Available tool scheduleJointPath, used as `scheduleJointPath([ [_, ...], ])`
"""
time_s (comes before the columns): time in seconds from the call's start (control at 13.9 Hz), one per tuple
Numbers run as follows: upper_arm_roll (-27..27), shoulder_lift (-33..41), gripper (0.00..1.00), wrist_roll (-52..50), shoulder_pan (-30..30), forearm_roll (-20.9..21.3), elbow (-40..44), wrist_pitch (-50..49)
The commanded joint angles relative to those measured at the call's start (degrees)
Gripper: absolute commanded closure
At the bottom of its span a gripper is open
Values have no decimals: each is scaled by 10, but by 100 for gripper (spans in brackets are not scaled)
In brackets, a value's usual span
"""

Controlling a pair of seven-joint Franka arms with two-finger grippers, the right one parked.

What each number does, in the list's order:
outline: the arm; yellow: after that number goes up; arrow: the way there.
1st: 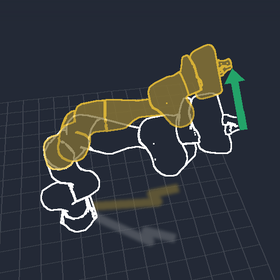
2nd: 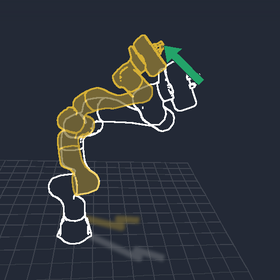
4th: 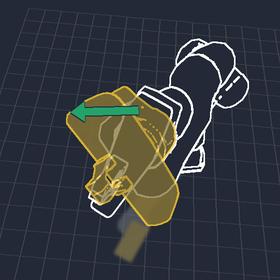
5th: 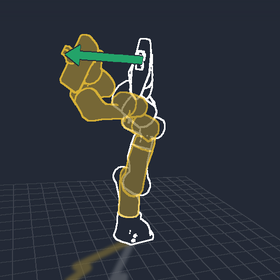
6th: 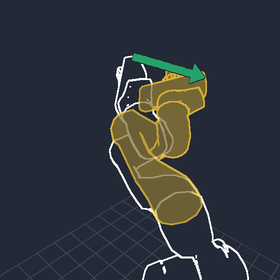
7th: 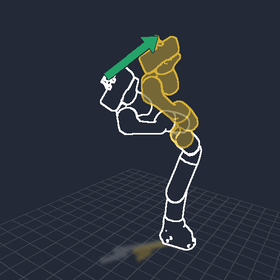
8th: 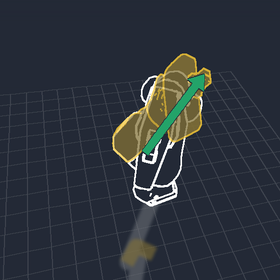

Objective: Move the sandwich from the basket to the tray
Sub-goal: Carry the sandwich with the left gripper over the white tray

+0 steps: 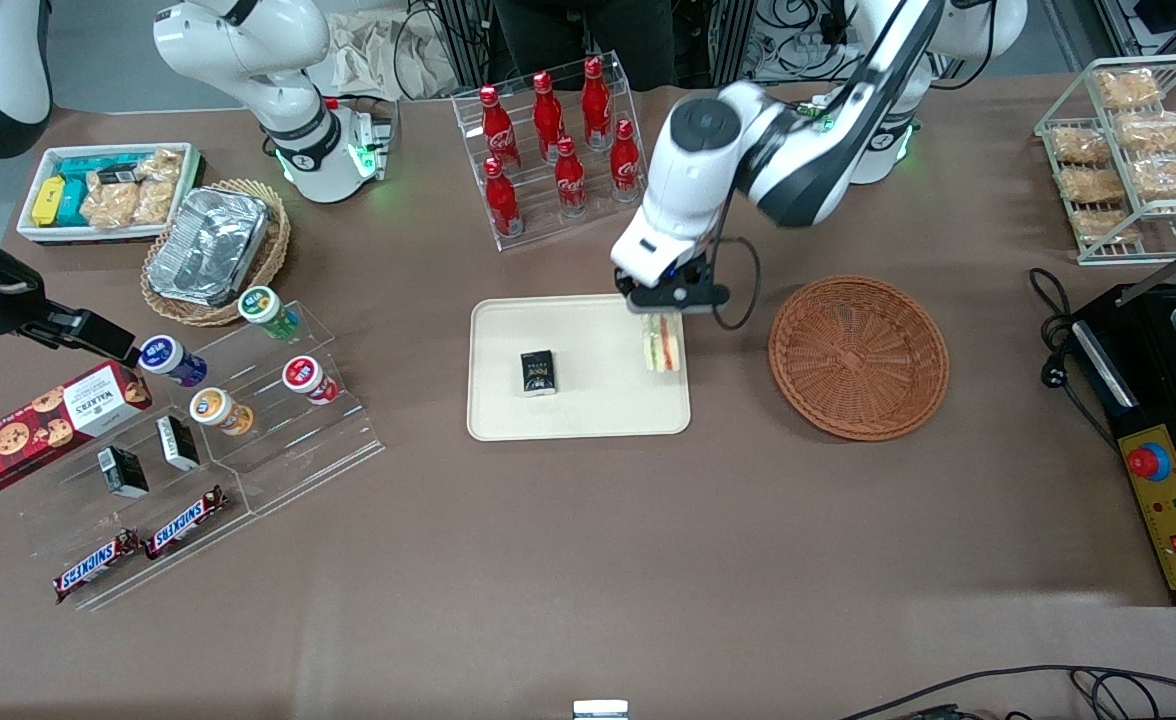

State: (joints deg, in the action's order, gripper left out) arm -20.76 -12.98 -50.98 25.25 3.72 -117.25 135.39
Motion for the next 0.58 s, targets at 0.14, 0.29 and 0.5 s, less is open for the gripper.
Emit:
scheduleJointPath([
  [0.14,8,-83,100,1,9,44,-5,58],
  [0.29,8,-98,100,-3,9,60,-6,59],
  [0.5,9,-99,100,-3,10,70,-26,74],
])
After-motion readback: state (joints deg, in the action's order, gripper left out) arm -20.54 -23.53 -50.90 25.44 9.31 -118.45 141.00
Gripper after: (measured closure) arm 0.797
